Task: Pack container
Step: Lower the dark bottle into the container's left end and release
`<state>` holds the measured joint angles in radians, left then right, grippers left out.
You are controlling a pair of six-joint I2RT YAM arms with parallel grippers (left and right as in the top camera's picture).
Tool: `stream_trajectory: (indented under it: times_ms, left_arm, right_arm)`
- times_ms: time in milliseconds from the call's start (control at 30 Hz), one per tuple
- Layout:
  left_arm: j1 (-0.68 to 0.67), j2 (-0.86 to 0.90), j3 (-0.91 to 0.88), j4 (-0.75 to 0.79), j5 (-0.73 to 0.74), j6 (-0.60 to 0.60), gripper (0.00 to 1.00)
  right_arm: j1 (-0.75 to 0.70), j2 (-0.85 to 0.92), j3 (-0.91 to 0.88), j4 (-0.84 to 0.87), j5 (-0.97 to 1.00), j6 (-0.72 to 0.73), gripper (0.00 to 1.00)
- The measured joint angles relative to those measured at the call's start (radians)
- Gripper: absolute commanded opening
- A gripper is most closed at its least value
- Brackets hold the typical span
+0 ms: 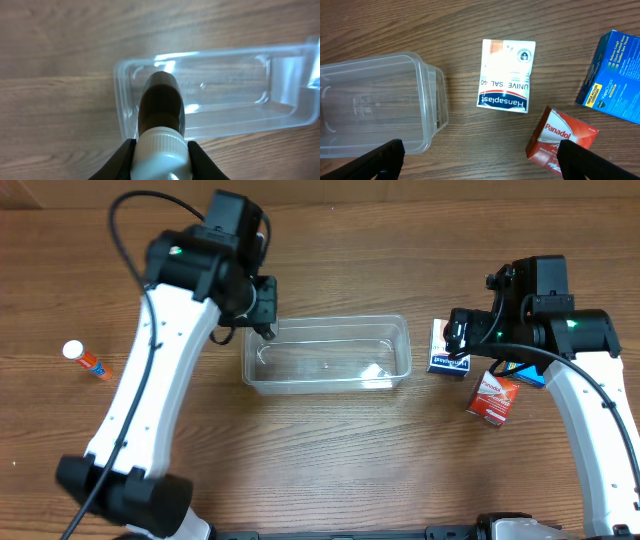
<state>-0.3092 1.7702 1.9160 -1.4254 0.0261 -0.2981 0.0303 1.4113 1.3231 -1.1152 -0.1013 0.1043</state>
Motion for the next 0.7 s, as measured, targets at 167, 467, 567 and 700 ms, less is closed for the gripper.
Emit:
stream_trajectory:
  times_ms: [167, 467, 567, 700]
  left_arm:
    - [-0.003, 0.113, -0.054, 0.010, -0.001, -0.040, 0.04]
    - [-0.001, 0.256, -0.060, 0.094, -0.019, -0.048, 0.04]
    - [0.010, 0.298, -0.060, 0.105, -0.019, -0.050, 0.04]
    - [0.030, 0.322, -0.061, 0.112, -0.023, -0.052, 0.04]
  right_arm:
    - [0.000, 0.000, 0.000, 0.000, 0.000, 0.000, 1.00]
    - [0.000, 0.000, 0.000, 0.000, 0.000, 0.000, 1.00]
    - [0.000, 0.000, 0.000, 0.000, 0.000, 0.000, 1.00]
    - [0.000, 0.000, 0.000, 0.000, 0.000, 0.000, 1.00]
